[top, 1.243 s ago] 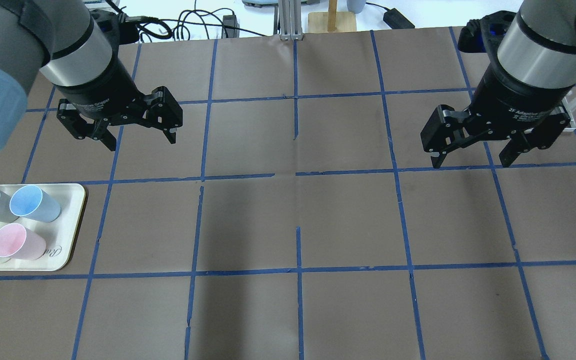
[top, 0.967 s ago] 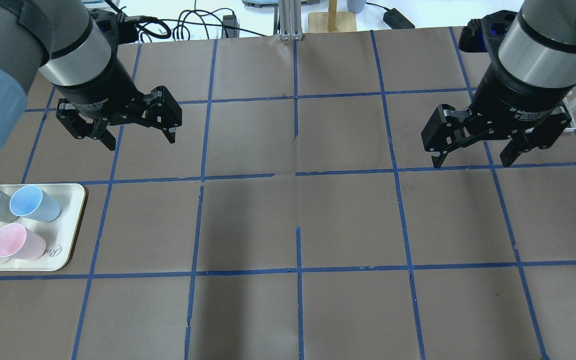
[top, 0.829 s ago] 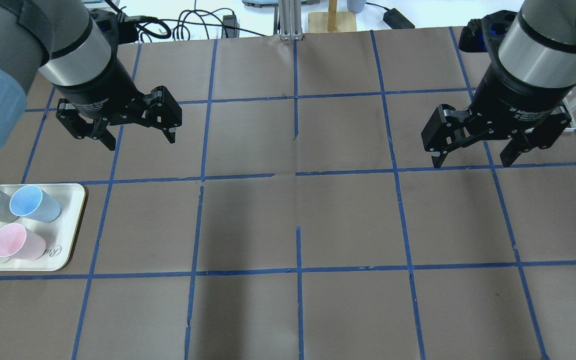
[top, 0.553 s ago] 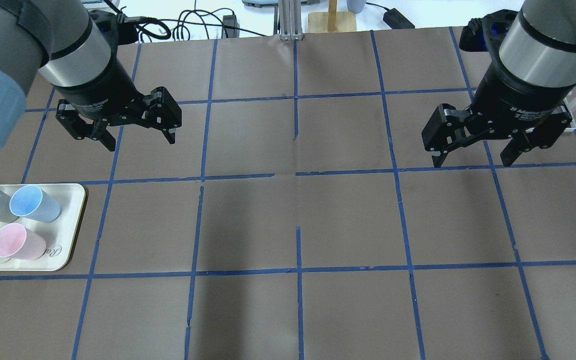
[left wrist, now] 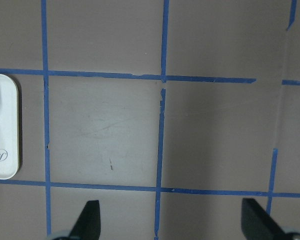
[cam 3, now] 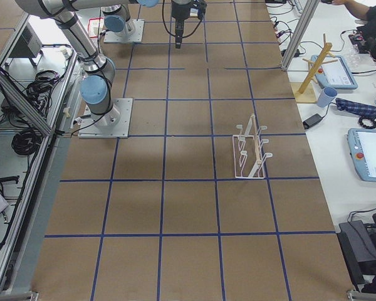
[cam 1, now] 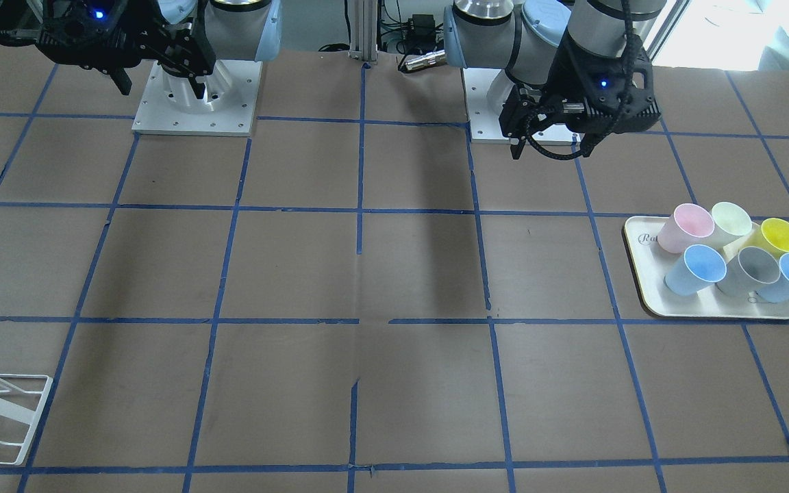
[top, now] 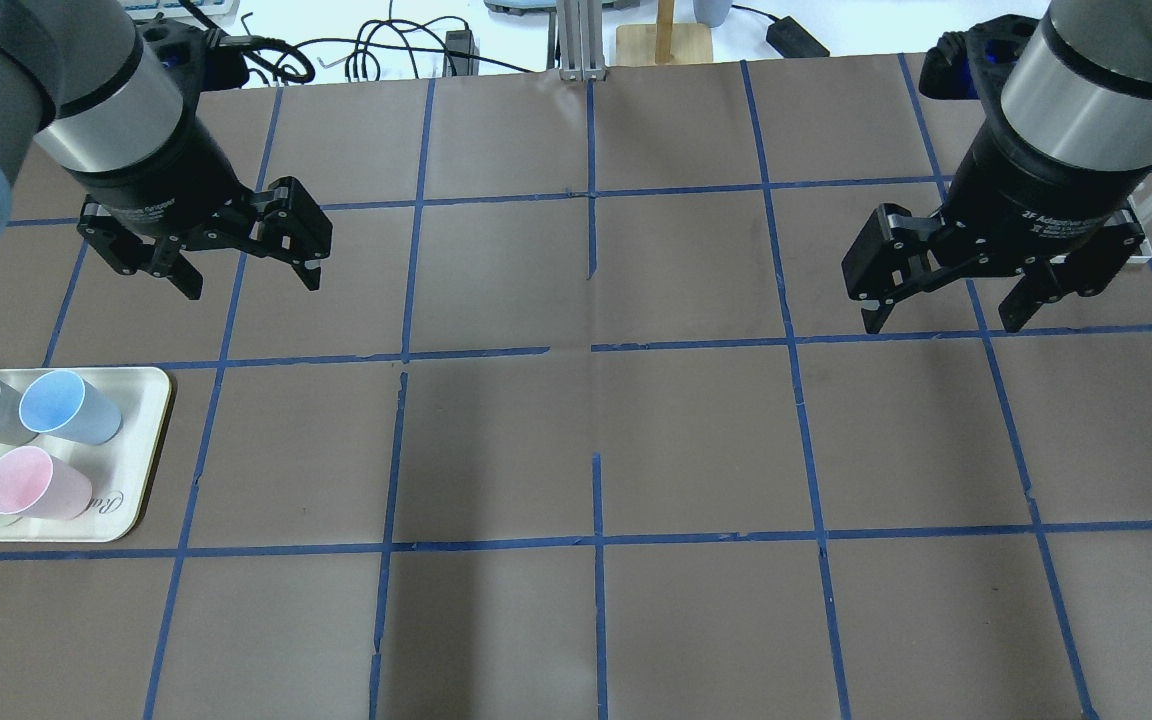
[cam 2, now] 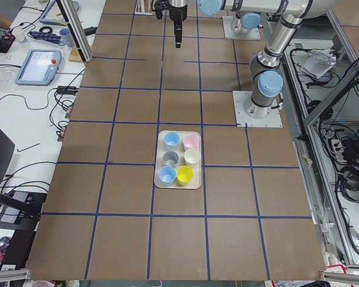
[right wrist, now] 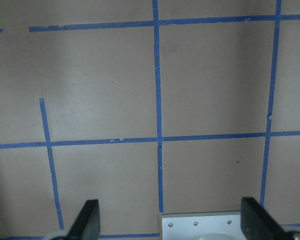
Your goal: Transfer IKEA cup to right arm and place on rack
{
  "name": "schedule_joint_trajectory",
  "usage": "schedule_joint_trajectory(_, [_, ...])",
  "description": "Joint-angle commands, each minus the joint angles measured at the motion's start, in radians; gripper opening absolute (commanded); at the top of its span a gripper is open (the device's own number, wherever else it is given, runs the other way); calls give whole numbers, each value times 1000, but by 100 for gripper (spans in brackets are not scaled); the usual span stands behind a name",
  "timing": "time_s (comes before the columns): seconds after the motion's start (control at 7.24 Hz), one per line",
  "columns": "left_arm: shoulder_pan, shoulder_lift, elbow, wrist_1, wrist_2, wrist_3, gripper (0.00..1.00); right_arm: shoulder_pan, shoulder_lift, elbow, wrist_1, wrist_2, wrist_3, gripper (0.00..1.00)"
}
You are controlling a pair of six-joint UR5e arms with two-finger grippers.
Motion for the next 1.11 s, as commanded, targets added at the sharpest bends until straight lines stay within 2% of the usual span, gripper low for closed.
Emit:
schedule_joint_trajectory(0.0, [127, 0, -6, -5, -7, 132, 100, 3, -1, 4, 4, 1, 11, 100])
schedule_joint_trajectory(0.28, [283, 1, -48, 15, -7, 330, 100, 1, -2, 2, -3, 15, 16, 100])
schedule_joint_trajectory(0.41, [393, -11, -49, 19, -11, 472, 100, 0, -1, 4, -6, 68, 54, 100])
schedule_joint_trajectory(0.69, [567, -40, -53, 27, -16, 648, 100, -7, 4, 2, -14, 298, 240, 100])
schedule_joint_trajectory(0.97, [653, -86, -64, 113, -19, 774, 100, -11, 4, 7, -14, 328, 333, 100])
